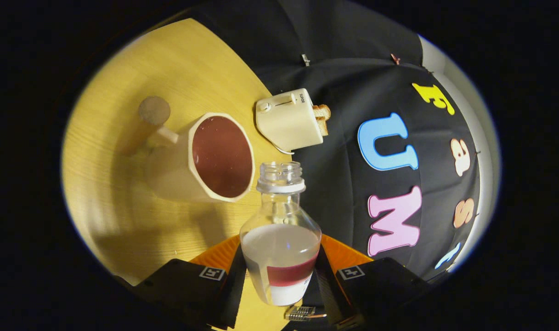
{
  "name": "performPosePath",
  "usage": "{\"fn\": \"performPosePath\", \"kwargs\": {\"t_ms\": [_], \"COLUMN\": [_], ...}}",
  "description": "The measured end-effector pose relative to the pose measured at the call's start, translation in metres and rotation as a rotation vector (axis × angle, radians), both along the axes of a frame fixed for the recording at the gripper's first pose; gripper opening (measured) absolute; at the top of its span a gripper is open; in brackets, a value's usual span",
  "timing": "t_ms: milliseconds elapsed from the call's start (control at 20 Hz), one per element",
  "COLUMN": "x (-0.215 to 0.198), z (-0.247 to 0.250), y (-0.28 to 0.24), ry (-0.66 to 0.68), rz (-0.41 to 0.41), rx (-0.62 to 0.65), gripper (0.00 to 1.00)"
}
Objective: Take the bottle from table, then pour the juice into the cup, finally place the bottle on the coaster
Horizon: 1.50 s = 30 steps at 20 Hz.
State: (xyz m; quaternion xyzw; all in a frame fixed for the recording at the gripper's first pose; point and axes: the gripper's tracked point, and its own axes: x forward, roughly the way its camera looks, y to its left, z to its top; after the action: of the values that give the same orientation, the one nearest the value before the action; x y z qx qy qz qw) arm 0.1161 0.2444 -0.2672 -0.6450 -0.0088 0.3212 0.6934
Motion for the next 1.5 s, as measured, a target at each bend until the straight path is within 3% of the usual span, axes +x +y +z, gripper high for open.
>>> {"fn": "performPosePath", "kwargs": {"t_ms": [400,900,1500], "x": [0.011,0.005,0.008], "z": [0.001,0.000,-0.010], "y": [-0.005,0.015,0.026], "ry": [-0.047,-0.123,-0.164], "rz": [0.033,0.186,0.276], "rx": [-0.100,-0.219,-0.342], "gripper": [0.74,0.73,0.74]}}
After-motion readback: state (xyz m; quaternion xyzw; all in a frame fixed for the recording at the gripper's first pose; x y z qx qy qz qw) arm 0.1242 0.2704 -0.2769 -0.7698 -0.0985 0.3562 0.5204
